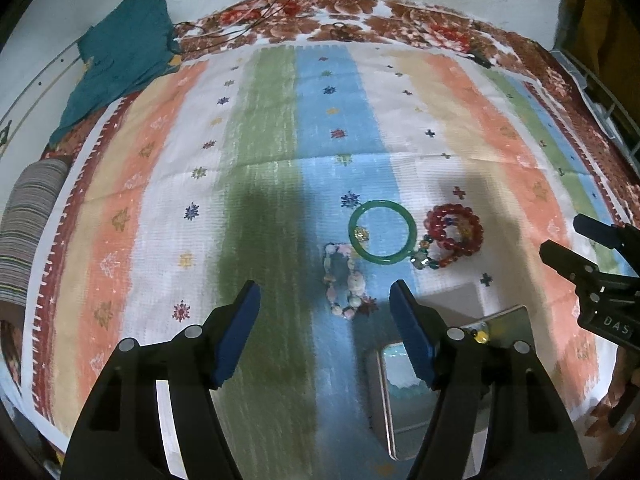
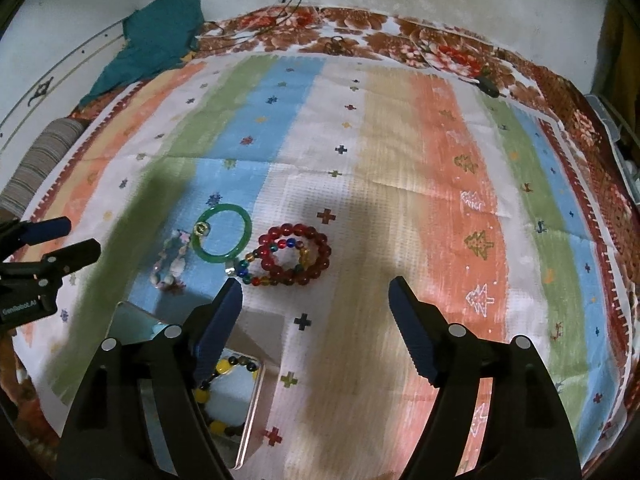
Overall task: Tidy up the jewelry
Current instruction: 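Move the left tool over the pink-white bead bracelet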
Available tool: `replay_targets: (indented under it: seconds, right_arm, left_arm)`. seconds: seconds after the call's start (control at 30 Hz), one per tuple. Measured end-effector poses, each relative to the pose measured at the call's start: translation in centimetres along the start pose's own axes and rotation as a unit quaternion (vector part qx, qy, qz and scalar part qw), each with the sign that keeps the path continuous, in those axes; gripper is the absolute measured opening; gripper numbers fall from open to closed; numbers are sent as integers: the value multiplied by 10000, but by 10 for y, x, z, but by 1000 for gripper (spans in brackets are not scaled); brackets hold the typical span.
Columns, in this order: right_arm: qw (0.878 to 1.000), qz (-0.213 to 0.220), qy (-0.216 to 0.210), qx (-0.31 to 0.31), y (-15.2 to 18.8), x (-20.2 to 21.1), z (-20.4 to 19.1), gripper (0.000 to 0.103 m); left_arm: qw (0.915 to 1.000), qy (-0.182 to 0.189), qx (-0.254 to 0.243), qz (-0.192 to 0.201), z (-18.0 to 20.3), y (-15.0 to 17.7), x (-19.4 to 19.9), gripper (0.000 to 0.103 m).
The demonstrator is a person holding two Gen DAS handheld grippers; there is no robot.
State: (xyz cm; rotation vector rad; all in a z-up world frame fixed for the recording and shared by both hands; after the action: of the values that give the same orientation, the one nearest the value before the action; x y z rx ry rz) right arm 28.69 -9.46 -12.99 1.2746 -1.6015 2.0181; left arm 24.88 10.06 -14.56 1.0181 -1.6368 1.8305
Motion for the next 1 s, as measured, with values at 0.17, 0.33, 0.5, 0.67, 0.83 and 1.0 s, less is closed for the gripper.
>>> replay_targets:
  seconds: [0.17,0.33,0.5,0.67,0.83,1.0]
  right_arm:
    - [10000,-67,22,-9,-1,-9,2,76]
    - [9999,-84,12,-54,-4,-14,4,76]
    - [9998,-165,39,-57,-4,-24,7,76]
    - [9996,-259,29,-94,-4,-35,9,76]
    - [9992,-361,-8,-185,-3,-45,12,76]
    - [9988,-453,5,-203,-1,-55,15,76]
  left_arm:
    - [9999,-43,-16,-108,-2,0,-12,68]
    - [9997,-58,-70,-205,-2,1,-22,68]
    - [9995,-89,-102,-302,-1,3,-33,68]
    - [9990,-68,-145,-424,0,5,-43,68]
    - [9982,-85,-166,-571,0,9,-56,68]
    - [9970,-94,-203,-735,0,14,-71,68]
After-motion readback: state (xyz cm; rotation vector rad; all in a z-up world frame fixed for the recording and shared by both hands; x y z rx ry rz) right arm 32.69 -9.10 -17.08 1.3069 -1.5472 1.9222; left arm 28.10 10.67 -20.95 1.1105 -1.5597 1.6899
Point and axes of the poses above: each gripper's, at about its wrist camera, not at the fingertips, and x roughly against the way its jaws point, z to its right, y to its underside, the point moved 6 cm from there along -x, roughly the way its jaws point, and after that the axes turned 11 degrees about z, right-handed, at the moved point
